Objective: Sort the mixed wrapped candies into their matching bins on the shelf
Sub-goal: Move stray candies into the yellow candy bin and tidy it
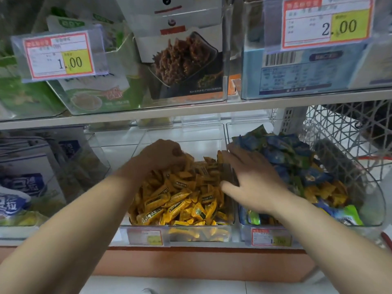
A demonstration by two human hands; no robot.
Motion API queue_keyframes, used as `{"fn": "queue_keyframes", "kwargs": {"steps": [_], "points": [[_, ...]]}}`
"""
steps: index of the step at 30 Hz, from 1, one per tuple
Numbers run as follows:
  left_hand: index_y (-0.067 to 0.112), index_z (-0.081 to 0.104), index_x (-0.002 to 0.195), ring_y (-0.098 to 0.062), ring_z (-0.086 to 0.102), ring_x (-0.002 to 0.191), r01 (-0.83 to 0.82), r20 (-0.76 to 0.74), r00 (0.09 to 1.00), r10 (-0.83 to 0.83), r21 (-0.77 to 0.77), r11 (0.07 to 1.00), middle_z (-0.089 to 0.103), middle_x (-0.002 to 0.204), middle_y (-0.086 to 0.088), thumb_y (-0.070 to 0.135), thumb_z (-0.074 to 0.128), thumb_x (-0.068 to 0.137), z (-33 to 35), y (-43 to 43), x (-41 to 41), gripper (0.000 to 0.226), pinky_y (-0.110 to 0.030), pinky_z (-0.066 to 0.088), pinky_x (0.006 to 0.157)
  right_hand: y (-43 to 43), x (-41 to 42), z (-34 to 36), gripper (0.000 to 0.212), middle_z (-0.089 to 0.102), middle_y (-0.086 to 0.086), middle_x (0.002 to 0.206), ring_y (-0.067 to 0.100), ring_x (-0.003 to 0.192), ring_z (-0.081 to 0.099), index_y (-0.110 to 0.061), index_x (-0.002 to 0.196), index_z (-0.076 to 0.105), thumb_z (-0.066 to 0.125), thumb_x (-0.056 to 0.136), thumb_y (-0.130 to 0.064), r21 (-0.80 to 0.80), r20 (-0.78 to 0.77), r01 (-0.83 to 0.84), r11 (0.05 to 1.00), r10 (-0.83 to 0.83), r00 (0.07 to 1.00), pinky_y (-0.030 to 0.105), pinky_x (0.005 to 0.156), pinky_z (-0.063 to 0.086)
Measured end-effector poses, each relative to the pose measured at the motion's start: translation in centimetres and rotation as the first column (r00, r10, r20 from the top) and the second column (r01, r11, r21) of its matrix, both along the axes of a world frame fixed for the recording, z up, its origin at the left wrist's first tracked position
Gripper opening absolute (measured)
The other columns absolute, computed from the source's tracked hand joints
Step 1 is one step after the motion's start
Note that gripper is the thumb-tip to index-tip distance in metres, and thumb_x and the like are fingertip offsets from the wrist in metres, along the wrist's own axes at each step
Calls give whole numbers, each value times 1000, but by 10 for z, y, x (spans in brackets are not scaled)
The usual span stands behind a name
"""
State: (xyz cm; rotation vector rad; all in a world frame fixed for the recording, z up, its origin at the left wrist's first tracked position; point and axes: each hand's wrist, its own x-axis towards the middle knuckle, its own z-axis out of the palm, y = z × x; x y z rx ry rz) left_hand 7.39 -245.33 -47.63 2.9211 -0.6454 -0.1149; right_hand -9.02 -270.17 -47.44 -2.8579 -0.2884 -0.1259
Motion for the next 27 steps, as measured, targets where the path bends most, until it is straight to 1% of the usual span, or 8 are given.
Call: {"fn": "queue_keyframes", "kwargs": {"steps": [3,5,9,12,14,16,22,27], "points": [[24,66,101,-16,60,91,-111,30,993,111,-2,994,62,99,5,59,64,85,-1,13,6,38,-33,47,73,-1,1,-2,84,8,-11,166,17,150,13,-36,156,17,30,79,-66,45,-5,17,999,-16,1000,39,122,10],[23,63,115,-21,60,103,-162,71,985,159,48,986,64,111,1,54,65,86,-2,5,5,43,-39,52,85,0,1,-3,84,9,-11,166,17,149,15,-36,156,17,28,78,-66,39,5,19,999,-19,1000,39,122,10],[30,59,127,-23,57,116,-110,334,941,57,143,984,62,126,0,42,64,91,-2,-20,-5,38,-43,45,97,2,0,-3,83,11,-11,165,18,149,17,-36,155,19,26,79,-66,38,3,23,999,-23,1000,40,123,11],[33,59,129,-18,56,118,36,64,998,-26,-157,987,62,129,5,48,55,96,-4,-34,-15,36,-39,45,99,2,0,-3,82,11,-10,165,19,149,18,-36,156,19,26,79,-65,36,7,19,999,-19,1000,42,123,12],[39,56,130,-16,56,112,101,-149,983,-110,-68,993,61,125,7,61,55,91,-8,-42,-21,45,-37,47,93,2,-1,-4,81,12,-10,165,20,149,19,-35,156,19,26,80,-65,40,10,17,999,-18,1000,42,123,12],[37,59,119,-16,57,104,153,-180,975,-129,128,980,62,113,8,63,60,85,-10,-41,-20,42,-33,47,80,2,-2,-4,82,11,-10,165,20,148,19,-35,156,20,24,79,-66,42,7,14,999,-14,1000,42,123,12],[31,55,89,-16,53,90,28,48,998,-38,199,980,54,90,8,51,71,80,9,-15,-1,27,-33,39,72,0,-3,-3,83,8,-12,166,19,149,17,-39,155,17,21,78,-68,48,-6,4,999,-4,1000,41,123,11],[30,69,102,-22,56,104,-76,217,975,39,165,983,58,109,0,50,67,86,15,-14,1,26,-38,47,85,0,-4,-3,80,9,-11,166,20,148,18,-40,155,16,25,81,-67,48,-10,1,999,-1,1000,41,123,10]]}}
